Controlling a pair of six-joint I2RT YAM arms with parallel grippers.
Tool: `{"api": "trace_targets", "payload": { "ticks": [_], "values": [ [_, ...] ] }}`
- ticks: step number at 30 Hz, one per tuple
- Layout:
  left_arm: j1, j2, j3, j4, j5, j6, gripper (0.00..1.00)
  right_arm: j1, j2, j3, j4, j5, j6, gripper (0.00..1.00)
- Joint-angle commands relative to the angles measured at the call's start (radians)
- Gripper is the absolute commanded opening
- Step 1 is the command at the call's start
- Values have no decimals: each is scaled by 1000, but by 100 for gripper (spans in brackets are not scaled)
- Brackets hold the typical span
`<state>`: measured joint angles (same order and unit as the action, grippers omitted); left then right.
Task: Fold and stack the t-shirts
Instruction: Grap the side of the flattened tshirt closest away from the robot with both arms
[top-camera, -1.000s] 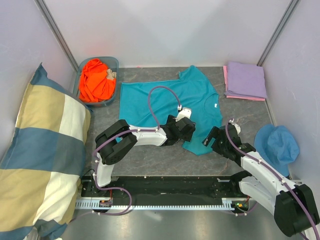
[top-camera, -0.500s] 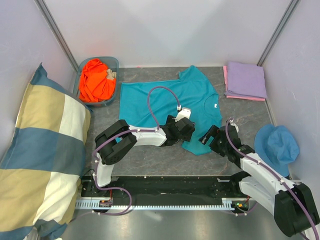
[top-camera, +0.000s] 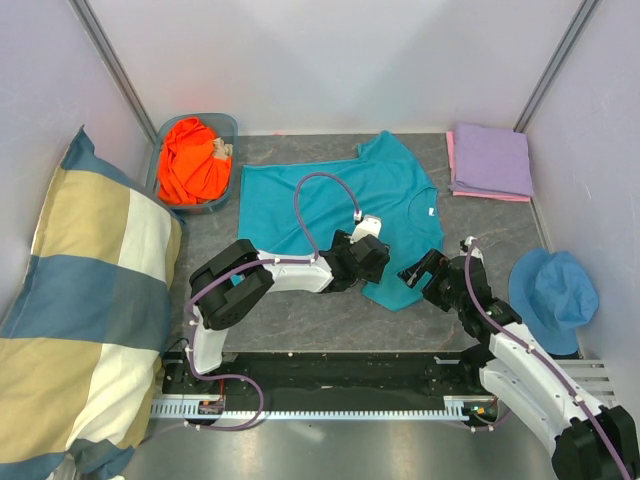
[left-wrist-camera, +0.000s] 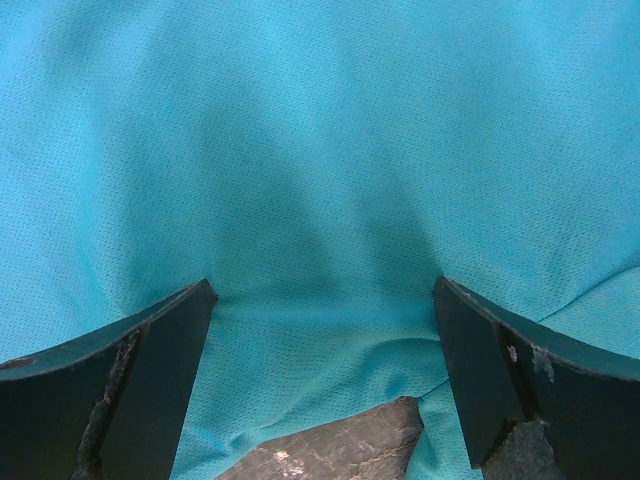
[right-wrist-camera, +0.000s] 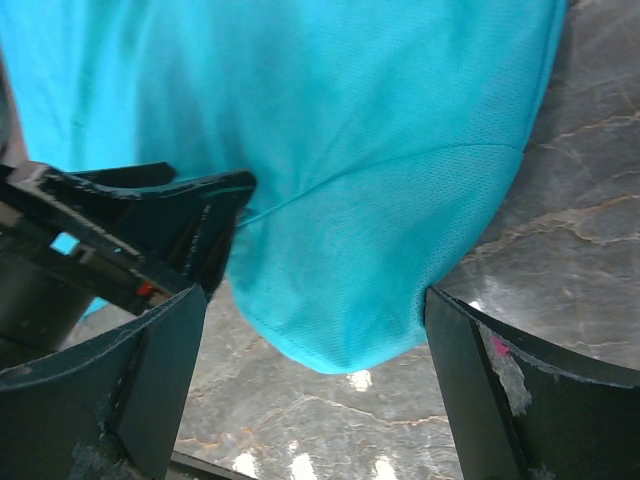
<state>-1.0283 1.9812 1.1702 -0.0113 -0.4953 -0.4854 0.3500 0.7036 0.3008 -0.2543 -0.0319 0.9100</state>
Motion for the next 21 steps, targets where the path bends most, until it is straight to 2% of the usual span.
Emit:
{"api": "trace_targets", "payload": {
  "ticks": [1,11,21],
  "values": [
    [2,5,-37,-72,1,-48,100,4,-13,27,44,-45,17,98],
    [2,4,-50,-73,-3,-53,100,4,86,-2,211,-109,39,98],
    [2,10,-46,-75,3,-55,100,4,200,43,355,-117,46,98]
  ]
}}
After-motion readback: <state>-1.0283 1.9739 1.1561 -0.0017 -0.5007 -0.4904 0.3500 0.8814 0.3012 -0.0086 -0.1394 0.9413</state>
